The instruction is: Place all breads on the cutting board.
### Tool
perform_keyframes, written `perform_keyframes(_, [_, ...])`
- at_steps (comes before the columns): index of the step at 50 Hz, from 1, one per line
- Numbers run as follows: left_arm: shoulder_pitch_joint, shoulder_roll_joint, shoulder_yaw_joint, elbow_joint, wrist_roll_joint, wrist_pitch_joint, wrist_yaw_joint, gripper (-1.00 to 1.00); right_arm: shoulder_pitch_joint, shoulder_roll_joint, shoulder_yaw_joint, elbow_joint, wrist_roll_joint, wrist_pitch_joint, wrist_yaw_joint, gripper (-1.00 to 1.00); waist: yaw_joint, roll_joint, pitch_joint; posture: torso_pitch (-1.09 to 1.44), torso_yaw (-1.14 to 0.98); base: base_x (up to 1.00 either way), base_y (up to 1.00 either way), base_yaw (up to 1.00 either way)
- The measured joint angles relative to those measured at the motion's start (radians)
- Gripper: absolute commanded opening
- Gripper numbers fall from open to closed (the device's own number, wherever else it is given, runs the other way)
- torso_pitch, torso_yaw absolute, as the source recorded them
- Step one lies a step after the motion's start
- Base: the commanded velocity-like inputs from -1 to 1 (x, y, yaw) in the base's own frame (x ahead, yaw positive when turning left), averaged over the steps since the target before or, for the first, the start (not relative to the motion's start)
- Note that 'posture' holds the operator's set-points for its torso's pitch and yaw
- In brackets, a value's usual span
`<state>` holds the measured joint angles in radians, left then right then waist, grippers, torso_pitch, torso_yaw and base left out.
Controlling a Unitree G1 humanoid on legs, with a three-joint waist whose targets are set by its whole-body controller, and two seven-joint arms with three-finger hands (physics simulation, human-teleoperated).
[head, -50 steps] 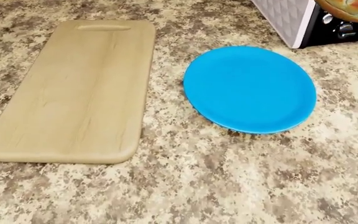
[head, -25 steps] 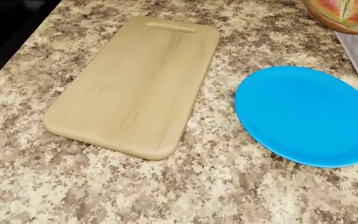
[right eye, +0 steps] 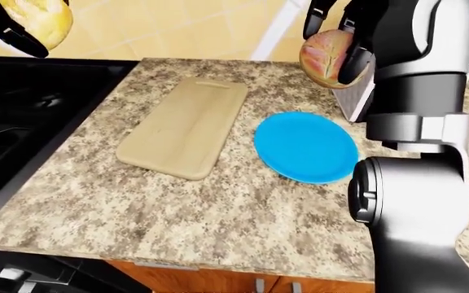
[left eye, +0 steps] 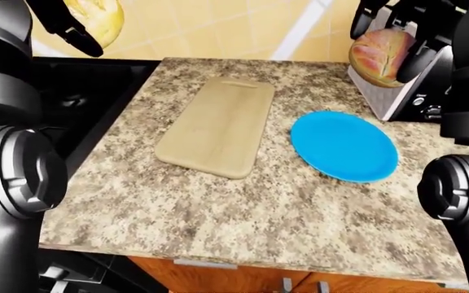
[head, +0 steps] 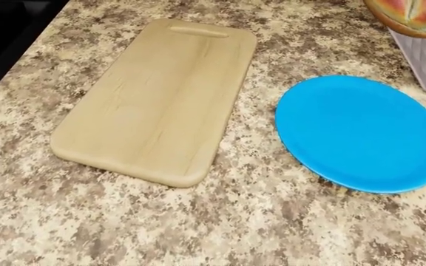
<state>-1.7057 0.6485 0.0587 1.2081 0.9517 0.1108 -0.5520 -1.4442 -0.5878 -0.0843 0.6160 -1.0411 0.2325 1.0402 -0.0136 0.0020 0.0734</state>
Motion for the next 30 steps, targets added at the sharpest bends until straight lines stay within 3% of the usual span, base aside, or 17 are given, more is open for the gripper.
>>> perform_keyframes(6, [-0.001, 0.001, 0.0, -0.002, 0.002, 0.003, -0.004, -1.0, -0.006, 0.001, 0.006, 0.013, -0.008, 0.003, -0.006, -1.0, 0.001, -0.001, 0.001, 0.0, 0.0, 0.0, 0.02, 0.0])
perform_keyframes(8, [0.009, -0.004, -0.001, 0.004, 0.001, 0.003, -0.005, -1.0, 0.001, 0.004, 0.01, 0.014, -0.012, 0.002, -0.009, -1.0, 0.006, 0.003, -0.013, 0.0, 0.0, 0.0, 0.62, 0.0])
perform_keyframes(11, [0.01, -0.009, -0.004, 0.005, -0.001, 0.0, -0.011, -1.0, 0.007, -0.004, 0.005, 0.02, -0.02, 0.005, -0.007, -1.0, 0.011, -0.045, -0.03, 0.0, 0.0, 0.0, 1.0, 0.0])
perform_keyframes(13, [0.001, -0.003, -0.002, -0.005, 0.0, -0.001, -0.01, -1.0, -0.005, -0.008, 0.001, 0.019, -0.026, 0.005, -0.01, -1.0, 0.017, -0.049, -0.035, 0.0, 0.0, 0.0, 1.0, 0.0])
perform_keyframes(21, [-0.01, -0.006, -0.003, -0.018, -0.001, -0.004, -0.009, -1.0, -0.007, -0.01, -0.006, 0.009, -0.03, 0.005, -0.007, -1.0, 0.014, 0.012, -0.02, 0.0, 0.0, 0.0, 0.87, 0.0])
perform_keyframes(22, [-0.017, -0.008, -0.004, -0.019, 0.0, -0.004, -0.01, -1.0, -0.005, -0.012, -0.01, 0.009, -0.03, 0.008, -0.004, -1.0, 0.003, 0.031, -0.004, 0.0, 0.0, 0.0, 0.0, 0.0])
perform_keyframes(24, [-0.019, 0.005, 0.0, -0.029, -0.001, -0.007, -0.006, -1.0, -0.016, -0.001, -0.007, 0.003, -0.028, 0.012, -0.001, -1.0, 0.011, 0.097, 0.009, 0.0, 0.0, 0.0, 0.0, 0.0])
perform_keyframes(26, [0.004, 0.012, 0.004, -0.02, 0.001, -0.004, -0.004, -1.0, 0.005, 0.016, 0.006, -0.007, -0.019, 0.009, 0.009, -1.0, 0.026, 0.057, 0.03, 0.0, 0.0, 0.0, 0.0, 0.0])
perform_keyframes(30, [0.014, 0.014, 0.002, 0.018, 0.01, 0.02, -0.015, -1.0, 0.0, 0.021, 0.017, 0.017, -0.005, 0.003, 0.02, -1.0, 0.028, 0.003, 0.043, 0.0, 0.0, 0.0, 0.0, 0.0])
